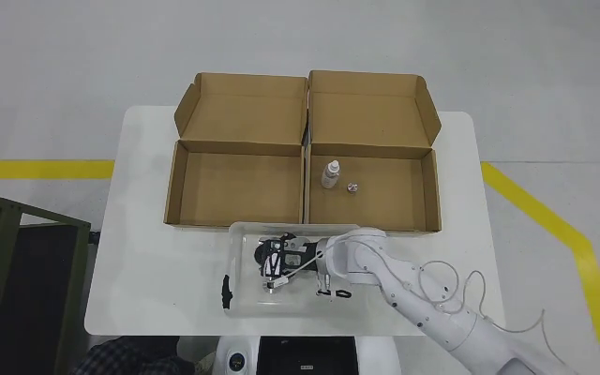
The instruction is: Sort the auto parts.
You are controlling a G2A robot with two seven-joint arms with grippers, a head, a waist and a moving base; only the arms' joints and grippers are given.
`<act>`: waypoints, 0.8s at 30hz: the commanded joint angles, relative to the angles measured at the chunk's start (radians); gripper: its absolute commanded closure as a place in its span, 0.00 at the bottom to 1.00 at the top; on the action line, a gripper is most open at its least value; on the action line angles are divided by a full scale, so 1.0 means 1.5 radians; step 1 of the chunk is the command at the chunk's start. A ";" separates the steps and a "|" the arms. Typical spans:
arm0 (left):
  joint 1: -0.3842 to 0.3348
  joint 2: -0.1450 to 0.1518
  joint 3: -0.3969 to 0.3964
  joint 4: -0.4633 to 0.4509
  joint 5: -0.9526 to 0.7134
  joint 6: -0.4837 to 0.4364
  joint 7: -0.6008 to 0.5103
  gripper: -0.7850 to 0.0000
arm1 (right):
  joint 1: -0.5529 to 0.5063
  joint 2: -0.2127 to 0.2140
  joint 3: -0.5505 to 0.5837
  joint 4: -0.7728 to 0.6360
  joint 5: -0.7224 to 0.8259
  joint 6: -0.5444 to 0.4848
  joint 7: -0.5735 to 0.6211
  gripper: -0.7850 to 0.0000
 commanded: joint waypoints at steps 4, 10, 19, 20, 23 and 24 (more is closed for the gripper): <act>0.000 0.000 0.000 0.000 0.000 0.000 0.000 0.00 | -0.004 0.000 0.011 0.002 0.013 -0.006 -0.016 1.00; 0.000 0.000 0.000 0.000 0.000 0.000 0.000 0.00 | -0.011 0.001 0.030 -0.014 0.028 -0.012 -0.030 1.00; 0.000 0.000 0.000 0.000 0.000 0.000 0.000 0.00 | -0.047 0.015 0.090 -0.059 0.070 -0.023 -0.048 1.00; 0.000 0.000 0.000 0.000 0.000 0.000 0.000 0.00 | -0.053 0.017 0.098 -0.066 0.077 -0.026 -0.050 1.00; 0.000 0.000 0.000 0.000 0.000 0.000 0.000 0.00 | -0.069 0.024 0.125 -0.089 0.093 -0.035 -0.054 1.00; 0.000 0.000 0.000 0.000 0.000 0.000 0.000 0.00 | -0.076 0.026 0.134 -0.099 0.101 -0.036 -0.057 1.00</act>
